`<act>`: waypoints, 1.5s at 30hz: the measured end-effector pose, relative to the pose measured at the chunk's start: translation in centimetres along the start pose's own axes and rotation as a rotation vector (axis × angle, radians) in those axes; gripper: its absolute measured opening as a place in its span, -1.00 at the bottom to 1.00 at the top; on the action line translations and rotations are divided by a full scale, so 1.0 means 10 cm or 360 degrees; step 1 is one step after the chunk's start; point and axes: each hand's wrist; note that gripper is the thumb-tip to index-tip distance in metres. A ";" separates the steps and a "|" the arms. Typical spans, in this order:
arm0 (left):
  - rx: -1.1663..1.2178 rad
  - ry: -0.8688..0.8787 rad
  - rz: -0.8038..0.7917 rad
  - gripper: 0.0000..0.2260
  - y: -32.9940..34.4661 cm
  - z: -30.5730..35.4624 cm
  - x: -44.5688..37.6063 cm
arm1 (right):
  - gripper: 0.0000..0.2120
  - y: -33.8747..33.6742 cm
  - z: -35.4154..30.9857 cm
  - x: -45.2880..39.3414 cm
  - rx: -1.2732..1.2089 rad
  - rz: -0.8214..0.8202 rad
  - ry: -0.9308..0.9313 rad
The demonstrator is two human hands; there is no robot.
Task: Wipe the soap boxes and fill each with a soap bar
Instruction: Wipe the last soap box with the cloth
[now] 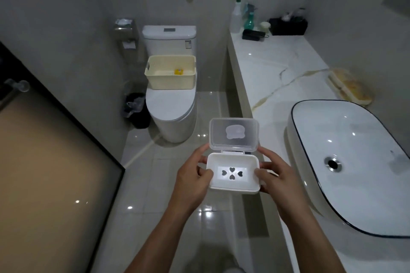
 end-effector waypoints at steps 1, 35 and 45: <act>0.0005 -0.0010 0.0023 -0.39 -0.07 -0.03 -0.06 | -0.39 0.09 -0.01 -0.09 0.0010 -0.0025 -0.0006; -0.0076 -0.0144 0.0296 -0.48 -1.42 -0.33 -4.50 | -0.47 2.24 -0.88 -4.56 0.0024 -0.0379 0.0066; 0.0005 -0.0100 0.0074 -0.50 -2.12 -0.74 -5.97 | -0.46 3.22 -0.85 -5.62 0.0100 -0.0150 0.0221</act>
Point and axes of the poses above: each hand's wrist, its own x-axis away from the middle knuckle, its own y-axis out of the palm, z = x × y, and after that the axes turned 4 degrees about -x, right-handed
